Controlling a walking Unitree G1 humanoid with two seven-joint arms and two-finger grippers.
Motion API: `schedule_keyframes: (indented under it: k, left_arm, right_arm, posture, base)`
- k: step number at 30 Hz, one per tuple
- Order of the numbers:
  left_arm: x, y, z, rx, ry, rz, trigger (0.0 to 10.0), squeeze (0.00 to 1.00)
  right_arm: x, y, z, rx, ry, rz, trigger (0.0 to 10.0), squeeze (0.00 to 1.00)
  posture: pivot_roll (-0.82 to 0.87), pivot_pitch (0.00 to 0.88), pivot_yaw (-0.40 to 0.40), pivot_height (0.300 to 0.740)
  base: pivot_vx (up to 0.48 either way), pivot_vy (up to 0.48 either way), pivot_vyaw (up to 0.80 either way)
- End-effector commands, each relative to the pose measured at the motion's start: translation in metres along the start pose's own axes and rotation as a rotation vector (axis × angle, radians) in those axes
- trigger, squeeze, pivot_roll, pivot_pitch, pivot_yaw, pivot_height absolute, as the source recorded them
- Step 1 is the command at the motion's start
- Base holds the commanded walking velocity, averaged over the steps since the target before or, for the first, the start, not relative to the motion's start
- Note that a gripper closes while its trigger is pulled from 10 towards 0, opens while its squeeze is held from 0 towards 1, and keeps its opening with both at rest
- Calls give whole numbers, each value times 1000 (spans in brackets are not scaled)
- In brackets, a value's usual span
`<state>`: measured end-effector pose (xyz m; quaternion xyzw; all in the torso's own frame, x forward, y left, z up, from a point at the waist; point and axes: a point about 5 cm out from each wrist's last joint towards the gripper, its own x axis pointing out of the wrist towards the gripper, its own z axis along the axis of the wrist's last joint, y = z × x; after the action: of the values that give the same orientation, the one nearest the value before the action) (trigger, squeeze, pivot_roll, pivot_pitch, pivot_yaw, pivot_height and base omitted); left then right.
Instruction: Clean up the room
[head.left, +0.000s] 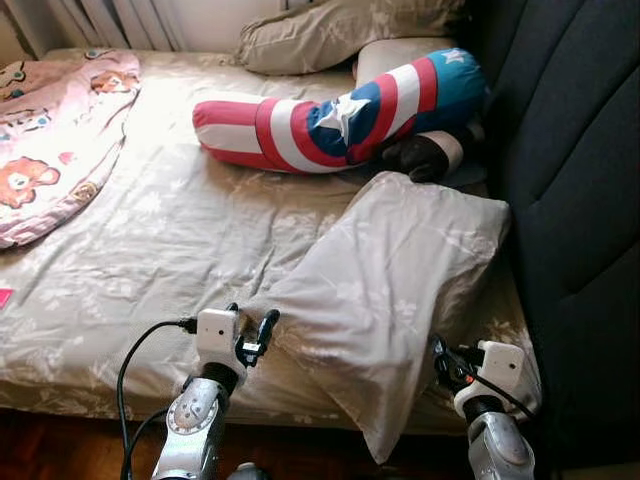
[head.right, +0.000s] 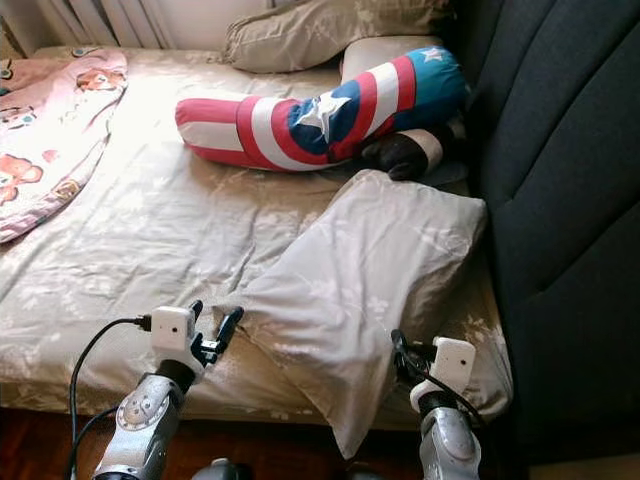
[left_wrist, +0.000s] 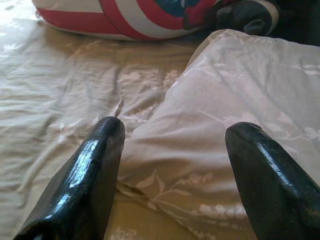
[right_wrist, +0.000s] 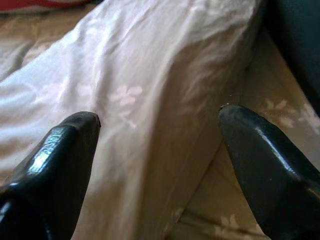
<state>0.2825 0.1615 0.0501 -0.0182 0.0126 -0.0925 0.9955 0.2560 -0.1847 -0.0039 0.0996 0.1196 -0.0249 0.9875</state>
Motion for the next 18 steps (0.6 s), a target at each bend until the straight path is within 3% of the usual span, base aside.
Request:
schedule_keyframes:
  k: [1, 15, 18]
  left_arm:
    - [-3, 2, -1, -8, 11, 11, 10000, 0]
    - [-3, 9, 1, 3, 12, 28, 10000, 0]
    - [-3, 9, 2, 10, 13, 34, 10000, 0]
  right_arm:
    - [-1, 1, -4, 4, 19, 5, 10000, 0]
    - [1, 7, -7, -14, 54, 12, 10000, 0]
    - [2, 6, -7, -15, 62, 7, 10000, 0]
  posture:
    - [11, 190, -24, 667]
    - [13, 194, -23, 667]
    - [12, 201, -23, 647]
  base:
    - [0, 0, 0]
    - [0, 0, 0]
    - [0, 0, 0]
